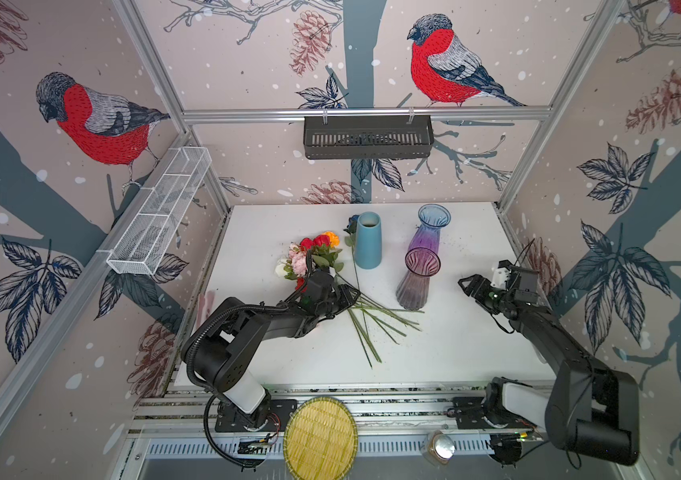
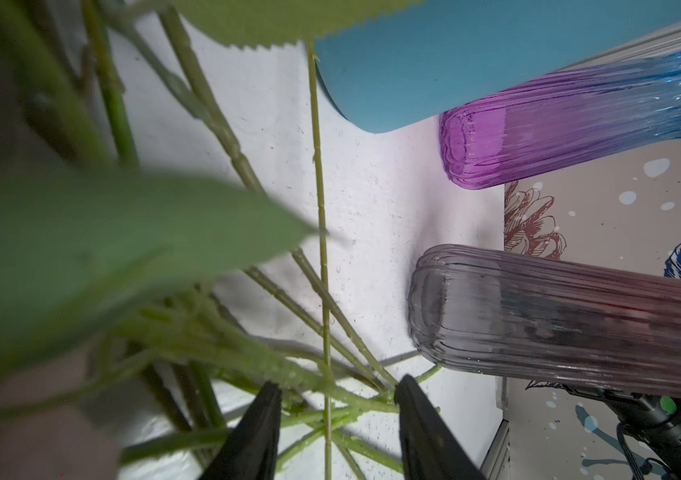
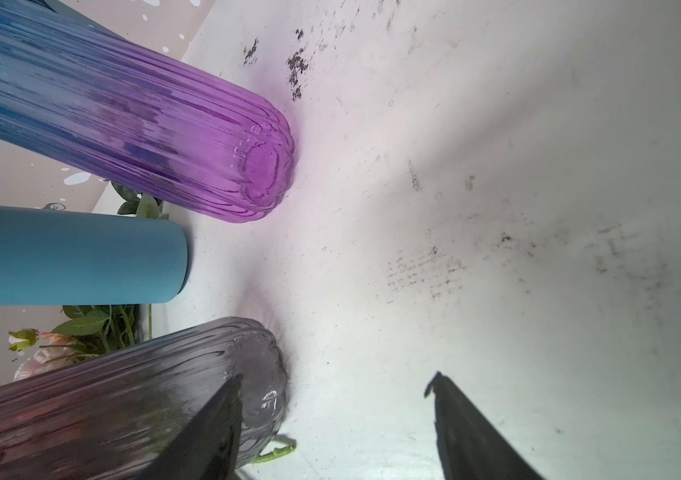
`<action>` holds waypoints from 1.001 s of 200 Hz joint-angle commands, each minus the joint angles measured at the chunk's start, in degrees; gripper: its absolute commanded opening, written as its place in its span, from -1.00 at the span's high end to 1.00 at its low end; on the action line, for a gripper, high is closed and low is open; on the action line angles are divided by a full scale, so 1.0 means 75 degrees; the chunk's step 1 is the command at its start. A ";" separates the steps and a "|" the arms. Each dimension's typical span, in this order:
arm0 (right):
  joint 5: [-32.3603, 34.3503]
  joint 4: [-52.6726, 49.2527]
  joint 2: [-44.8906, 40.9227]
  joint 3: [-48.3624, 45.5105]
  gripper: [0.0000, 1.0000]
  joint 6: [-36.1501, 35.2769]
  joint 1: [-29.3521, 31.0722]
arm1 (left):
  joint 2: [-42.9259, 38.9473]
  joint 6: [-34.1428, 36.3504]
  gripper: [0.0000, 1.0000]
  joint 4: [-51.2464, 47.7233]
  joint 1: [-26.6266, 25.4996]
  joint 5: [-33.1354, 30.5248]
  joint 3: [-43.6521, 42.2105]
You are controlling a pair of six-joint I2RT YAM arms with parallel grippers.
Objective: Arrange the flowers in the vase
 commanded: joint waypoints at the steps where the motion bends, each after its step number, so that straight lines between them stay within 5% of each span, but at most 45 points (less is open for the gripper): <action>1: -0.0012 0.0025 -0.0066 0.0018 -0.45 -0.0053 -0.0036 | 0.0113 0.0013 0.07 0.0075 0.0039 -0.0069 0.0068; 49: 0.0034 -0.0020 -0.0173 0.0006 -0.44 -0.0099 -0.0106 | 0.0646 -0.0575 0.16 0.1330 0.0306 0.0354 -0.0143; 108: 0.0066 -0.0019 -0.0204 -0.0040 -0.45 -0.0122 -0.0176 | 0.0343 -0.0500 1.00 0.1311 0.0394 0.0154 -0.0057; 168: 0.0004 0.0054 -0.0180 -0.0017 -0.45 -0.0067 -0.0197 | -0.1364 0.0019 1.00 0.0341 0.1052 -0.0060 -0.0327; 200: -0.0010 0.0083 -0.0235 -0.0018 -0.45 -0.0059 -0.0190 | -0.2659 0.1298 1.00 -0.0775 0.1156 -0.0450 0.0322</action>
